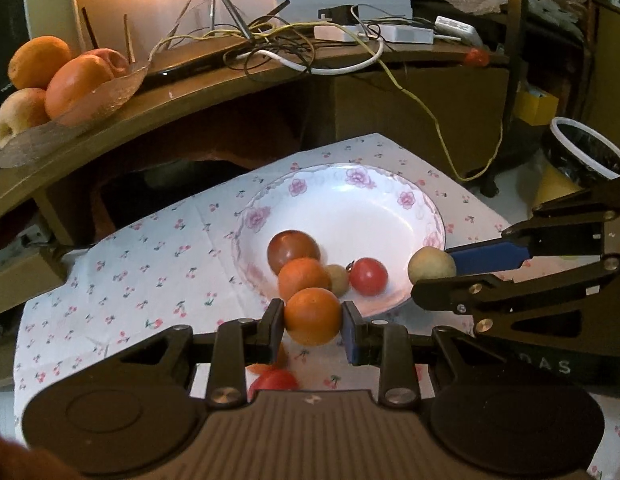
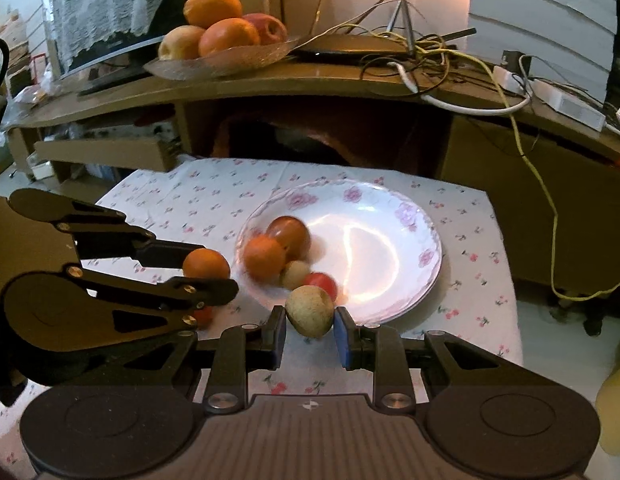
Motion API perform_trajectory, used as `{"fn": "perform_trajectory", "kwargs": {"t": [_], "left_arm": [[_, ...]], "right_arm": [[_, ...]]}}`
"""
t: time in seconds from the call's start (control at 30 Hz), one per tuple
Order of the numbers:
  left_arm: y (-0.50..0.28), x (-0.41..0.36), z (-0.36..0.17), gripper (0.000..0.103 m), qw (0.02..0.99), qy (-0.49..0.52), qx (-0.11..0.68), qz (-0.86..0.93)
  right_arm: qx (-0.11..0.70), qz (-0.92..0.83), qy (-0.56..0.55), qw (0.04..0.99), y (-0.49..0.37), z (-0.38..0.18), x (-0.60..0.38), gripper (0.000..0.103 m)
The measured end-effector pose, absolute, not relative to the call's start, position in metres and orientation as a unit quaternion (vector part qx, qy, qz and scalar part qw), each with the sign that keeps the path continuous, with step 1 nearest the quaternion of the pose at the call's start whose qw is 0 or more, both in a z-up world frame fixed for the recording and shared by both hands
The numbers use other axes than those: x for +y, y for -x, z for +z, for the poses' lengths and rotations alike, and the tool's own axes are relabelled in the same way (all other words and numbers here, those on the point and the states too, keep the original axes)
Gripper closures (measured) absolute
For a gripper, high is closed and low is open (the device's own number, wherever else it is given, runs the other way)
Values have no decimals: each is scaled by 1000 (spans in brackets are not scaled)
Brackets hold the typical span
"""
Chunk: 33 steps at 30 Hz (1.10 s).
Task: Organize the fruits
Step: 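Carry the orange and pale fruit over the white plate and release both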
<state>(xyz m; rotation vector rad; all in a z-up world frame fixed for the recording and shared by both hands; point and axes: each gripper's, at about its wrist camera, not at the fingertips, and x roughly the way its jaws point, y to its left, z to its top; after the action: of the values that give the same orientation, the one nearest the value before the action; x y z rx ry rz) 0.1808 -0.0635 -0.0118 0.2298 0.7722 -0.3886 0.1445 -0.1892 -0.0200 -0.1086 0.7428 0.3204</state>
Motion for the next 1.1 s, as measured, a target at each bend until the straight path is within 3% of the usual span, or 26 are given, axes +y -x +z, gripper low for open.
{"fn": "perform_trajectory", "kwargs": {"t": [1.1], "left_arm": [[-222,-81,-36,68,901,-99,381,-183]], "right_arm": [[369,123,40,920,-198,-41,-208,75]]}}
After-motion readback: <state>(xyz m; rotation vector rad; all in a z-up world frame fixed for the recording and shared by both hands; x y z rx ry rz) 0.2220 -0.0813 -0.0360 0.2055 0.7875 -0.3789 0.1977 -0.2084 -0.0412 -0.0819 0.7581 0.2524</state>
